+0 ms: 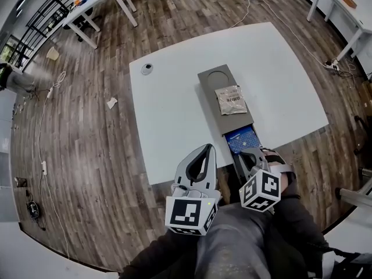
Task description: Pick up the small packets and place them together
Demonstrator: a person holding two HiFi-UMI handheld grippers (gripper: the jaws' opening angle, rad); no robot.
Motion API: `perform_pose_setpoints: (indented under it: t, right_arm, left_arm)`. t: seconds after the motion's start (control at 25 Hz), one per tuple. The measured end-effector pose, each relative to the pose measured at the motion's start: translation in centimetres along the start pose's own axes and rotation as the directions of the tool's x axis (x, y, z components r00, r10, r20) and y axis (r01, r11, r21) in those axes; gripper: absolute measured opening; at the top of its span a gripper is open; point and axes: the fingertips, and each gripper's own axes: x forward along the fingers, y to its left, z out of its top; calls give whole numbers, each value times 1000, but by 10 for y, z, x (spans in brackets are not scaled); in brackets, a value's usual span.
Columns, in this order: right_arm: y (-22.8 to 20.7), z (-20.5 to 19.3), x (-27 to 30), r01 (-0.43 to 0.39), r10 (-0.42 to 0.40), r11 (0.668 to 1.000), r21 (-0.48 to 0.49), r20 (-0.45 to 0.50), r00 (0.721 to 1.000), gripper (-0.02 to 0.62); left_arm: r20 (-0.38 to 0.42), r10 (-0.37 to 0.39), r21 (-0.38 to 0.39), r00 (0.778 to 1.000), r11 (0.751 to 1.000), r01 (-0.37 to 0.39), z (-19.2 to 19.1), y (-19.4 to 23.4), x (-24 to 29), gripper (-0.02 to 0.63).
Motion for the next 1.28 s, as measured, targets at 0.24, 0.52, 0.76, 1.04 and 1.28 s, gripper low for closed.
perform_pose_setpoints:
  t: [0.24, 0.52, 0.76, 1.04, 1.28]
  right_arm:
    - [-4, 12, -44, 105, -106, 994, 27, 39, 994, 5]
    - [-22, 22, -76, 190, -193, 981, 49, 74, 978, 5]
    - [-52, 43, -97, 233, -235, 972, 35, 127, 964, 5]
    - [-119, 71, -96, 288, -283, 958, -3, 168, 944, 5]
    - [-176, 87, -69, 344, -330, 938, -47, 189, 925, 5]
  left_arm:
    - [49, -67, 44, 997, 997, 65, 14, -26, -18, -6]
    - [74, -89, 66, 993, 994, 84, 20, -37, -30, -6]
    - [98, -65, 58, 993, 997, 60, 26, -29, -25, -6]
    - [111, 4, 23, 994, 1000, -7, 37, -6, -9, -6]
    - [87, 113, -19, 990, 994, -112, 35, 31, 11, -6]
